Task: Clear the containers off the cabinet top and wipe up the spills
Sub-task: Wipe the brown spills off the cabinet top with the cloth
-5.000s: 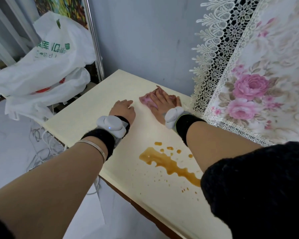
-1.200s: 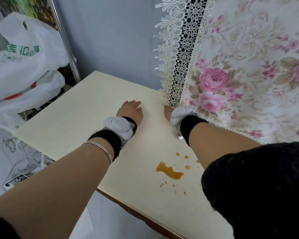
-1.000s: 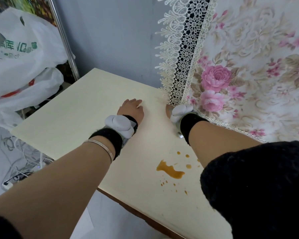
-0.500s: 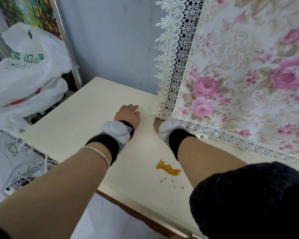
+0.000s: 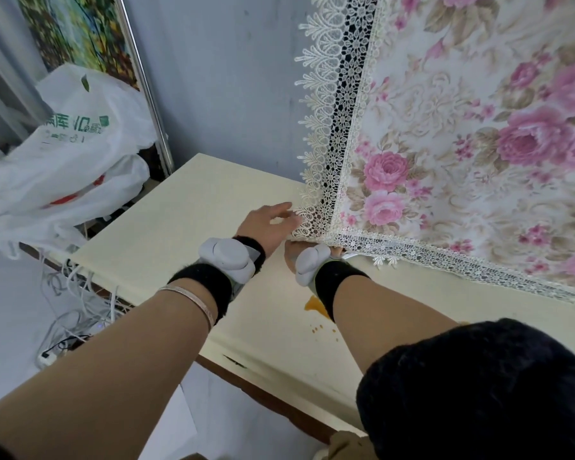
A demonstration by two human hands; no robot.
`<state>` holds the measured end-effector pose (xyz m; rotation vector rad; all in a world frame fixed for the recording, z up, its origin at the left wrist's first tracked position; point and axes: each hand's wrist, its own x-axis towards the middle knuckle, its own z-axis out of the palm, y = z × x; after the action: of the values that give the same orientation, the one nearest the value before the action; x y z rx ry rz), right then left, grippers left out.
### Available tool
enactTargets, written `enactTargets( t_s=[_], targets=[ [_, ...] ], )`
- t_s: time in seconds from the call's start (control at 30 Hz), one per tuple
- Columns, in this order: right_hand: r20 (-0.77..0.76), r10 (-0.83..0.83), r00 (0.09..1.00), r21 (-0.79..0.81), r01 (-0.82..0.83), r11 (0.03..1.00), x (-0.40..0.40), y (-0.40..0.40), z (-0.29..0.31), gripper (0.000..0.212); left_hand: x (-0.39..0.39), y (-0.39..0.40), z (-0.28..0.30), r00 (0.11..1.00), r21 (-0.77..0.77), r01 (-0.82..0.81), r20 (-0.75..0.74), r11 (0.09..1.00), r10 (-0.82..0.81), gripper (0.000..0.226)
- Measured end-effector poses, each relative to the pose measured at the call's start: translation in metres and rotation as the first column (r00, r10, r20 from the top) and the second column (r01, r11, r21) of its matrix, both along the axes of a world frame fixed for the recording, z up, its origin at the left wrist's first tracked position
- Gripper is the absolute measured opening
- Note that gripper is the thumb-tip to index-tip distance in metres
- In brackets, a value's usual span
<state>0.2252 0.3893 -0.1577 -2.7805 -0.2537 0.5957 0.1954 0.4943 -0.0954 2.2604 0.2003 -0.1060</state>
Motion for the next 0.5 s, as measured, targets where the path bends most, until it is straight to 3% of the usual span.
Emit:
enactTargets(
  t_s=[0.03,0.13,0.2,0.27,0.37,0.43,0.5],
  targets=[
    [-0.011,-0.012,1.0,0.001,0.012,1.0,0.001,0.0,-0.003,0.044,-0.001,-0.006,0.003,0.999,0.03,0.034,0.013,0.999,-0.035,0.058],
    [-0.033,-0.003,0.999,-0.016,0.003,1.0,0.004,-0.004,-0.009,0.046,0.012,-0.019,0.009,0.995,0.257,0.1,-0.019,0.961,-0.098,0.032],
    [-0.027,-0.031,0.999,-0.055,0.029,0.998,0.005,-0.004,-0.011,0.046,0.023,-0.023,0.014,0.996,0.314,0.087,-0.022,0.945,-0.084,0.028],
    [0.045,-0.107,0.993,-0.054,0.109,0.993,0.009,0.002,-0.015,0.05,0.034,-0.027,0.015,1.0,0.222,0.013,-0.003,0.975,-0.012,0.022],
    [0.17,-0.211,0.963,0.019,0.21,0.977,0.01,0.009,-0.016,0.063,0.044,-0.038,0.018,0.997,-0.043,-0.072,0.004,0.996,0.073,0.015],
    [0.209,-0.204,0.956,0.024,0.203,0.979,0.009,0.007,-0.016,0.064,0.048,-0.046,0.022,0.994,-0.271,-0.106,-0.039,0.957,0.099,0.009],
    [0.263,-0.19,0.946,-0.015,0.201,0.98,0.007,0.005,-0.016,0.063,0.055,-0.049,0.022,0.996,-0.372,-0.093,-0.049,0.924,0.08,0.016]
  ],
)
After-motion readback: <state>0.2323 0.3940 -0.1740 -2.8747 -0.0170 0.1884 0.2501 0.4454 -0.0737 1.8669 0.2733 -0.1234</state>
